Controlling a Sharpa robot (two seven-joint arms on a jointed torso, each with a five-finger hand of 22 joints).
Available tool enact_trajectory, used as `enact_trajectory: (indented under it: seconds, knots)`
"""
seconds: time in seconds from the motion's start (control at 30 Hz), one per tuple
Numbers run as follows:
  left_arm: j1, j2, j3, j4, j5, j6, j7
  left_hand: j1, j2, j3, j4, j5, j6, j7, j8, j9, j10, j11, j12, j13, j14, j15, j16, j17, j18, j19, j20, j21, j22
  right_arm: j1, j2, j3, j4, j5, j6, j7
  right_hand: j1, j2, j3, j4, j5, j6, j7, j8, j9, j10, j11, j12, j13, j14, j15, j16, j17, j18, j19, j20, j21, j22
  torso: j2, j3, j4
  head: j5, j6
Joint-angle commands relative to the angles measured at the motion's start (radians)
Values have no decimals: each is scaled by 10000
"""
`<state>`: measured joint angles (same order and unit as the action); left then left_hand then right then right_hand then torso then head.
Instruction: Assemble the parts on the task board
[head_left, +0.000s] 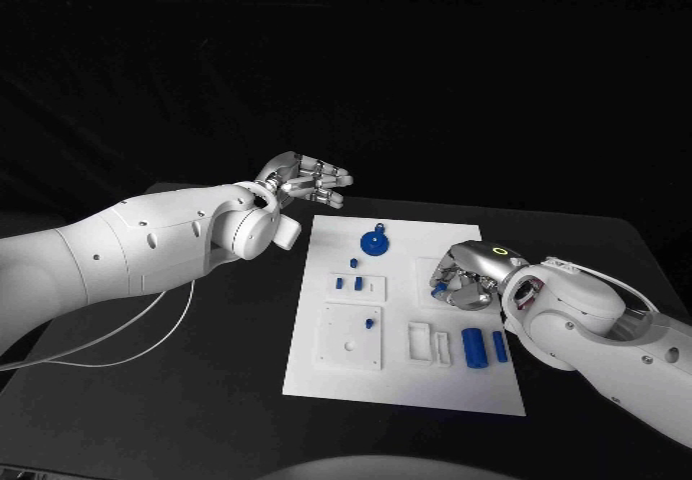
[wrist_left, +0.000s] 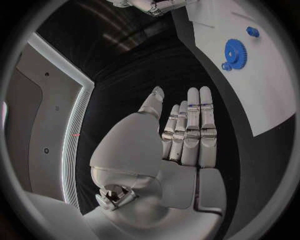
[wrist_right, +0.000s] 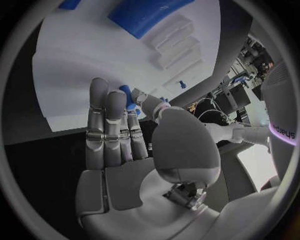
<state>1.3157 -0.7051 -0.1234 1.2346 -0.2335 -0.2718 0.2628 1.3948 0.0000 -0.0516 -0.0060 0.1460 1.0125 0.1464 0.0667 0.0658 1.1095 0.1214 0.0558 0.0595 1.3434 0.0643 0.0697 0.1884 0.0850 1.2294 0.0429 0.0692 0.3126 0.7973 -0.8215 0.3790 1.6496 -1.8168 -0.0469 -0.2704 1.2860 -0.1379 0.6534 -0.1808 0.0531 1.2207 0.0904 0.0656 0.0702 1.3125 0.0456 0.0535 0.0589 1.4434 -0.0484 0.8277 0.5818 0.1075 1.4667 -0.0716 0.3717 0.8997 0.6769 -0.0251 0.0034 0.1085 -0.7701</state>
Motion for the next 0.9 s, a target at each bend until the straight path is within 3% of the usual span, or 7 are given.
enact_trajectory:
  seconds: [0.03,0.3,0.57,0.7,0.8,0.9]
  knots:
    - [2,9,7,5,-101,72,-76,-22,132,-70,17,-48,-57,18,-38,0,-81,14,50,10,-30,1,9,1,-95,-60,34,46,0,-33,13,-19,3,-307,-166,-80,-50,203,486,-147,-45,131,-38,-13,4,281,-151,63,36,-7,-81,56,41,62,139,-110,122,214,3,2,0,1,-2]
    - [2,5,6,-23,-152,109,-197,-49,163,-75,66,-60,-39,12,-32,4,-76,12,51,11,-26,1,11,5,-96,-59,36,45,-3,-34,26,-19,58,-409,-602,-88,174,490,47,34,-44,289,-93,-3,81,486,-222,69,52,32,-112,-8,69,5,102,-134,179,410,3,4,-9,-10,32]
    - [3,49,6,-111,-342,-23,-385,-92,155,-103,127,-71,-20,3,-30,6,-67,7,51,11,-1,-4,22,17,-96,-42,33,50,-3,1,-128,12,483,-251,-612,-94,350,420,5,198,-50,296,-99,-8,130,513,-229,69,50,44,-132,-88,92,-9,83,-160,123,513,-9,5,17,-42,82]
    - [3,80,6,-160,-370,-17,-383,-92,155,-103,127,-71,-20,3,-30,6,-67,7,51,11,-1,-4,22,17,-96,-42,33,50,-3,125,-204,131,789,-213,-562,-119,374,390,7,229,-50,298,-99,-6,139,522,-231,71,51,51,-135,-111,102,-8,87,-163,100,546,-10,-4,-1,-41,113]
    - [2,102,6,-211,-383,6,-343,-92,155,-103,127,-71,-20,3,-30,6,-67,7,51,11,-1,-4,22,17,-96,-42,33,50,-3,228,-261,337,1157,-207,-517,-156,387,375,7,242,-50,310,-103,-6,147,537,-237,69,51,55,-146,-126,115,-6,97,-172,78,573,-8,-8,3,-53,117]
    - [2,101,6,-228,-318,19,-303,-195,119,-138,263,-31,-38,4,-35,3,-81,13,52,12,-12,8,15,29,-101,-40,44,39,-24,270,-280,446,1526,-206,-471,-167,393,365,16,237,-49,317,-105,-7,151,547,-239,70,51,51,-160,-137,122,0,104,-184,68,590,-5,-9,-2,-44,149]
